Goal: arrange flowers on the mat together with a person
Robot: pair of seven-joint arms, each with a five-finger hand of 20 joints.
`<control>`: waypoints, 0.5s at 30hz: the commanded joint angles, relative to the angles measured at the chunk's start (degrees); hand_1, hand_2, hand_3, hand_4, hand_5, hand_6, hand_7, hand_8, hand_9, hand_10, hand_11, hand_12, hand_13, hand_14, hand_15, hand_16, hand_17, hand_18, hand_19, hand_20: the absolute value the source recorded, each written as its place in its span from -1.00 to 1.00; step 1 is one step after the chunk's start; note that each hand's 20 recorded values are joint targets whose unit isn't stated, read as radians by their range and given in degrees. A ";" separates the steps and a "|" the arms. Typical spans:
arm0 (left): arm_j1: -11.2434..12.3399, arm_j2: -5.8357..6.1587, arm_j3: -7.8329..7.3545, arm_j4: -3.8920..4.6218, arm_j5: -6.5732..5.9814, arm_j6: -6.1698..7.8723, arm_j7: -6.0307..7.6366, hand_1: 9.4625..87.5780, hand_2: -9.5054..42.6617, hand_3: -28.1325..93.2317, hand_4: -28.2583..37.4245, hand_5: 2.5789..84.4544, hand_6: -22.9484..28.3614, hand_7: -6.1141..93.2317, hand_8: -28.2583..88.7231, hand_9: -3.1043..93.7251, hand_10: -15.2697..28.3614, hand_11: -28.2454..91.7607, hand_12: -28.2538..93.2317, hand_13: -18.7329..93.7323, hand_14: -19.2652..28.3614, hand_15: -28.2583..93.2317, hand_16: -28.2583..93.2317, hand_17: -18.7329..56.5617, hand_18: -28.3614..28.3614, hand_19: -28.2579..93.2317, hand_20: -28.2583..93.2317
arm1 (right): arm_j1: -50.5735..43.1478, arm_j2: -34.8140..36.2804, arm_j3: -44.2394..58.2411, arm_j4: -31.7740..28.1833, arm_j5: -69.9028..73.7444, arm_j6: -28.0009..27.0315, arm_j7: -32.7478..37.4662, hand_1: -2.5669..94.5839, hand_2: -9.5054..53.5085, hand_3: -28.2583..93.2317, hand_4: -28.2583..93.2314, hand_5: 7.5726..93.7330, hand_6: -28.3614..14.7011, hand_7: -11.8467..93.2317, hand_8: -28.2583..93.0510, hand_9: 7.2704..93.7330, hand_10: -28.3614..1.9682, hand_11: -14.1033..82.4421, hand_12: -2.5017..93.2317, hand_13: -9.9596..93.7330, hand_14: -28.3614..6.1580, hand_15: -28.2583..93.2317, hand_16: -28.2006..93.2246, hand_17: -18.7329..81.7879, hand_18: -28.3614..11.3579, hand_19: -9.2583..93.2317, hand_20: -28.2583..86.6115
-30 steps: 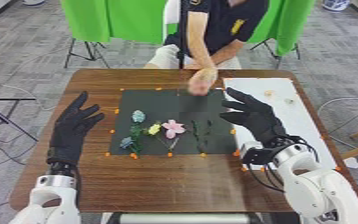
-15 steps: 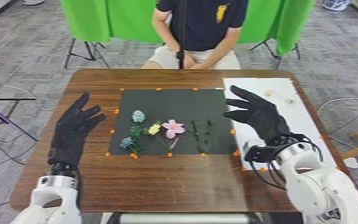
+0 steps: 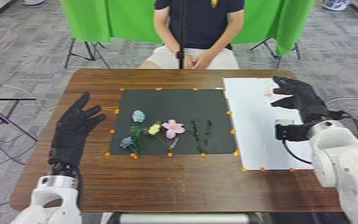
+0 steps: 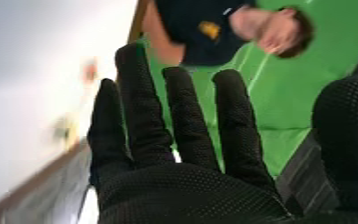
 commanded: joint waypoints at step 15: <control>-0.92 1.30 1.50 0.26 -0.81 0.36 1.90 -0.71 -0.41 0.77 -1.00 -0.28 0.01 -0.64 -0.69 -0.23 0.51 -0.13 -0.39 -0.23 0.86 0.24 -0.68 -0.75 0.81 0.19 -0.33 | 28.26 7.13 -22.67 24.46 -40.84 -12.93 14.77 -0.51 -0.72 0.74 -0.97 -0.25 0.47 -0.48 -0.74 -0.18 -0.02 -0.44 -0.64 0.03 -0.22 0.27 -0.37 -0.48 -0.60 0.27 -0.16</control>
